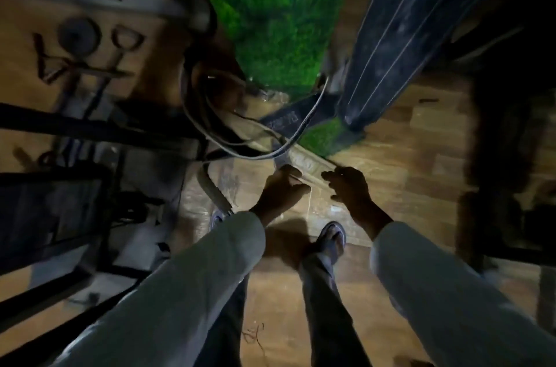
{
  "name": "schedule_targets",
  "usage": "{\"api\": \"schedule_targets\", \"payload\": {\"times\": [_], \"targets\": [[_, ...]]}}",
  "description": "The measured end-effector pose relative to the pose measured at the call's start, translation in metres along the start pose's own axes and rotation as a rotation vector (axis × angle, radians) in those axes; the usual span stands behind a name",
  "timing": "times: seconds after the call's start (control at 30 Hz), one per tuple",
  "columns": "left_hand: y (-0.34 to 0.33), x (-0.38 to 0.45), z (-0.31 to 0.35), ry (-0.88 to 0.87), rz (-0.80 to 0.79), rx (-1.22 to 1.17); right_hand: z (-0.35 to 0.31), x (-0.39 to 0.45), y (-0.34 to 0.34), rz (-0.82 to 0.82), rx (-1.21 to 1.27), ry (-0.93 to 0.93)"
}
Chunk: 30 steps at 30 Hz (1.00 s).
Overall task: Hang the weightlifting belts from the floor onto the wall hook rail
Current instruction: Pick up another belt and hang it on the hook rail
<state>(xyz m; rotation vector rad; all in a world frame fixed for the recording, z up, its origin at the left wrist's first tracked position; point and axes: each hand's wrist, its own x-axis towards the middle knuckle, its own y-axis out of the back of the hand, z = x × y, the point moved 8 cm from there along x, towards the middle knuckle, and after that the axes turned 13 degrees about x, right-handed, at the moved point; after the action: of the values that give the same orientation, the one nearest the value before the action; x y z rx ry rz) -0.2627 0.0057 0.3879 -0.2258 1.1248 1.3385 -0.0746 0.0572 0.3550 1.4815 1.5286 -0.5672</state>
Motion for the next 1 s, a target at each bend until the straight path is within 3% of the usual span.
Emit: {"api": "schedule_targets", "payload": {"times": [0.03,0.2,0.4,0.5,0.67,0.8,0.9,1.0], "targets": [[-0.01,0.013,-0.026,0.03,0.016,0.003,0.016,0.011,-0.021,-0.079,0.029,-0.019],[-0.041,0.07,-0.141,0.13,0.098,0.079,0.071,0.081,-0.108,-0.147,0.006,-0.021],[-0.078,0.149,-0.222,0.112,0.096,0.132,0.105,0.176,-0.176,-0.181,-0.192,0.158],[-0.101,0.182,-0.238,0.094,0.073,0.11,0.106,0.2,-0.189,-0.2,-0.322,0.284],[-0.128,0.234,-0.245,0.094,0.061,0.039,0.074,0.242,-0.2,-0.096,-0.782,0.752],[-0.134,0.275,-0.242,0.107,0.103,-0.005,0.047,0.28,-0.212,-0.017,-0.927,1.018],[-0.137,0.301,-0.238,0.113,0.093,-0.038,0.039,0.31,-0.221,0.074,-1.236,1.089],[-0.137,0.308,-0.229,0.084,0.113,0.005,0.044,0.315,-0.215,0.102,-1.369,1.023]]}}
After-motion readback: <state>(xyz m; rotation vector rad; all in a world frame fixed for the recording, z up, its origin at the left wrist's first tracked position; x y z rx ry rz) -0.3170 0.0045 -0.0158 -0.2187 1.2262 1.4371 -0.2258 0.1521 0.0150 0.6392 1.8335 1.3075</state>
